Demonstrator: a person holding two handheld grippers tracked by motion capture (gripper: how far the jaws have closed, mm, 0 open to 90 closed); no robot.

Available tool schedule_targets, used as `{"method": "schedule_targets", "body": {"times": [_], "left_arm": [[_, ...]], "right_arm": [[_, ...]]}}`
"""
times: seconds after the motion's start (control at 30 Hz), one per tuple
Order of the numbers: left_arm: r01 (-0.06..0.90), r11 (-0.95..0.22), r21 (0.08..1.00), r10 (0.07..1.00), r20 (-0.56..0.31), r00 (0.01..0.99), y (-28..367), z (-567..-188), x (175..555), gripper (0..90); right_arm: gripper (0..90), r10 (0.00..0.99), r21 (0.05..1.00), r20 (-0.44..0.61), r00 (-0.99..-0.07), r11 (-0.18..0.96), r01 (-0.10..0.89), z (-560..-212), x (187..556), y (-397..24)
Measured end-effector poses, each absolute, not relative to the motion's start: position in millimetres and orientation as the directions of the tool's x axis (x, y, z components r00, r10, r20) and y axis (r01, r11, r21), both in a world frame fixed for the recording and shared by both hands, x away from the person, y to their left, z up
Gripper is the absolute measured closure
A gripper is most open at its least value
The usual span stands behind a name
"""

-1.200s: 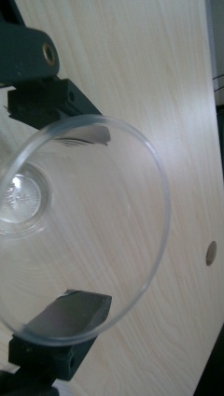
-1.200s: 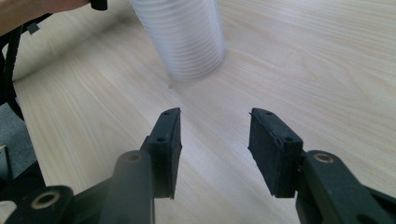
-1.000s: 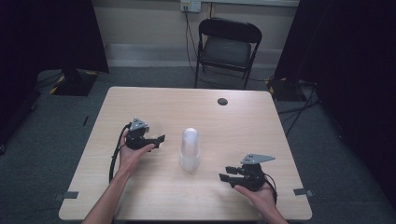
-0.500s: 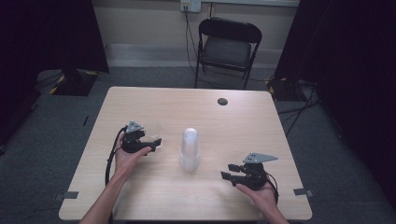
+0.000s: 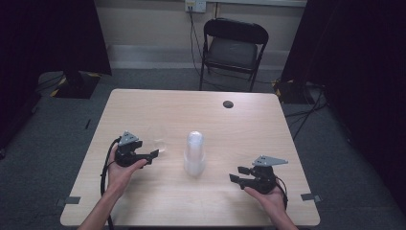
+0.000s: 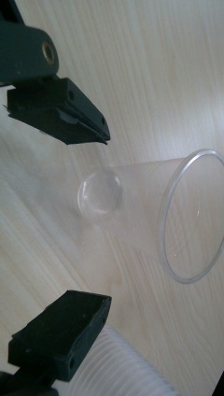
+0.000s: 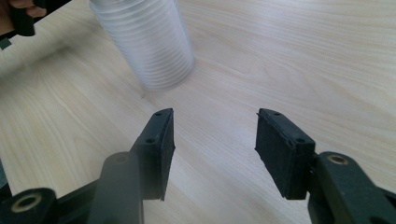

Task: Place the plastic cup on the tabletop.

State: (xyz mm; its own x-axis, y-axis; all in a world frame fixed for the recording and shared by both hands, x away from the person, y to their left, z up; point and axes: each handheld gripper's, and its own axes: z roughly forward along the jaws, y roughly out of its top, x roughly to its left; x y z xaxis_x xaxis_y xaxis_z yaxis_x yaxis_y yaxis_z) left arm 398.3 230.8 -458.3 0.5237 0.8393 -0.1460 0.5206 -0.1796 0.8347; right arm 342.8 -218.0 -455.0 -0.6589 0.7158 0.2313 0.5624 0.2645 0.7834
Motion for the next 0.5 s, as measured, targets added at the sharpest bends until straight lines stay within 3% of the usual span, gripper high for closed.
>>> {"method": "schedule_targets", "body": {"times": [0.5], "left_arm": [[0.543, -0.231, 0.807, 0.822, -0.137, 0.553, 241.1, -442.1, 346.2, 17.6]], "right_arm": [[47.1, 0.738, 0.782, 0.223, -0.637, 0.254, 0.569, -456.9, 346.0, -223.6]]}}
